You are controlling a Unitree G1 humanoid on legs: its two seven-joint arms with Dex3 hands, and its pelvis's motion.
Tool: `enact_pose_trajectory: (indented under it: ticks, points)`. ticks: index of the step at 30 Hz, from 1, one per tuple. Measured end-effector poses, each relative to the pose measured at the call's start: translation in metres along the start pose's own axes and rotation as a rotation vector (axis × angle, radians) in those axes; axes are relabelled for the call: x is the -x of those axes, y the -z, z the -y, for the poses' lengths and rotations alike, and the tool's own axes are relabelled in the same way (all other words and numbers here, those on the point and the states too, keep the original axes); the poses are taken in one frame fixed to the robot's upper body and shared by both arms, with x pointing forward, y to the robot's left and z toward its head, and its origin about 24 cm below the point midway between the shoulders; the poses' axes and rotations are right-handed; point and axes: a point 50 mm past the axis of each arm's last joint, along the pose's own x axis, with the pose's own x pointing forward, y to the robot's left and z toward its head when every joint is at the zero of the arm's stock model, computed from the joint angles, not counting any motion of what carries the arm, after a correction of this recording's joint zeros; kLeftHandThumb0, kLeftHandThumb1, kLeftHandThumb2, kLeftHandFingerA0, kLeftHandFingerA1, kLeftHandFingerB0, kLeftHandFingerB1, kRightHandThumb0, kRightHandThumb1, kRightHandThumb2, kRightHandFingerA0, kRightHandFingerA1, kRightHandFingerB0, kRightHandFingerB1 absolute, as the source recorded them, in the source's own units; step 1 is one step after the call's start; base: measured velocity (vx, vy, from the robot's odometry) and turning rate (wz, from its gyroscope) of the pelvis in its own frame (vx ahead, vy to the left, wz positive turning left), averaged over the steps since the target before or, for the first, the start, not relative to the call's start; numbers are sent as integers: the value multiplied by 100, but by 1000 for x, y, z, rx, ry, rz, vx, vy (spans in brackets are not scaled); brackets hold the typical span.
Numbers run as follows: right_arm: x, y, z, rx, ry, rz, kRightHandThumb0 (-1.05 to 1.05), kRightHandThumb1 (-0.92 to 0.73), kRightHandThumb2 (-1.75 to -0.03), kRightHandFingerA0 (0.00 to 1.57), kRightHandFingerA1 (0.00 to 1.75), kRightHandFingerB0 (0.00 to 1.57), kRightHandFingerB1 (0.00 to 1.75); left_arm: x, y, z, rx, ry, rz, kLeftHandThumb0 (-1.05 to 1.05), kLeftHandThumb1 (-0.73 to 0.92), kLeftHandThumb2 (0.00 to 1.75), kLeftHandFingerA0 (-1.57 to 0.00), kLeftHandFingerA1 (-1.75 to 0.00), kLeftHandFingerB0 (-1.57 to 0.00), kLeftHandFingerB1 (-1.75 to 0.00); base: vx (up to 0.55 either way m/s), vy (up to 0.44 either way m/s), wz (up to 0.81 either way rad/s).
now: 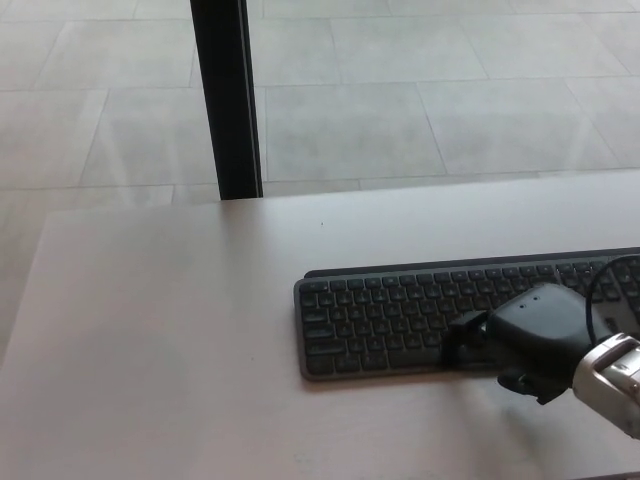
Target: The robot uses its right fingers to click on the space key of the black keyboard placed on the center of the white desk.
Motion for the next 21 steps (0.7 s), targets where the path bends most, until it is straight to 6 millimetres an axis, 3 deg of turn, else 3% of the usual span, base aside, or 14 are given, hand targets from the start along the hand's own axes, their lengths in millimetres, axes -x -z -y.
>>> enact_pose_trajectory:
  ticks: [10, 11, 14, 15, 17, 18, 19, 20, 21]
  points:
    - [9, 20, 46, -167, 182, -58, -3, -54, -66, 72, 175, 58, 37, 0, 0, 1, -6, 2, -1, -44, 52, 56, -73, -74, -67, -60, 0, 0, 0]
    - [10, 23, 49, -184, 198, -65, -6, -59, -57, 71, 172, 57, 35, 0, 1, 1, -7, 2, -1, -44, 51, 55, -78, -75, -70, -60, 0, 0, 0]
    - [15, 32, 58, -231, 243, -88, -10, -61, -54, 69, 166, 55, 34, 0, 1, 1, -7, 3, -1, -45, 52, 56, -77, -74, -71, -60, 0, 0, 0]
    - [18, 37, 62, -252, 265, -101, -18, -57, -62, 82, 153, 49, 41, 0, 1, 1, -7, 3, -1, -44, 53, 56, -75, -73, -71, -62, 0, 0, 0]
    - [22, 44, 68, -278, 294, -122, -36, -56, -57, 97, 100, 51, 36, 0, 1, 1, -7, 3, -2, -44, 53, 56, -73, -75, -68, -62, 0, 0, 0]
    - [26, 50, 72, -297, 316, -138, -50, -45, -81, 101, 95, 42, 50, 0, 1, 1, -7, 3, -2, -44, 53, 56, -72, -73, -68, -61, 0, 0, 0]
    - [26, 50, 72, -297, 316, -138, -50, -45, -81, 101, 95, 42, 50, 0, 1, 1, -7, 3, -2, -44, 53, 56, -72, -73, -68, -61, 0, 0, 0]
    - [32, 58, 77, -326, 348, -161, -51, -55, -57, 86, 70, 48, 36, 0, 1, 1, -6, 3, -2, -44, 53, 56, -72, -72, -68, -61, 0, 0, 0]
    - [35, 61, 80, -341, 365, -171, -51, -56, -58, 71, 56, 45, 36, 0, 1, 1, -6, 3, -2, -44, 53, 56, -72, -73, -68, -60, 0, 0, 0]
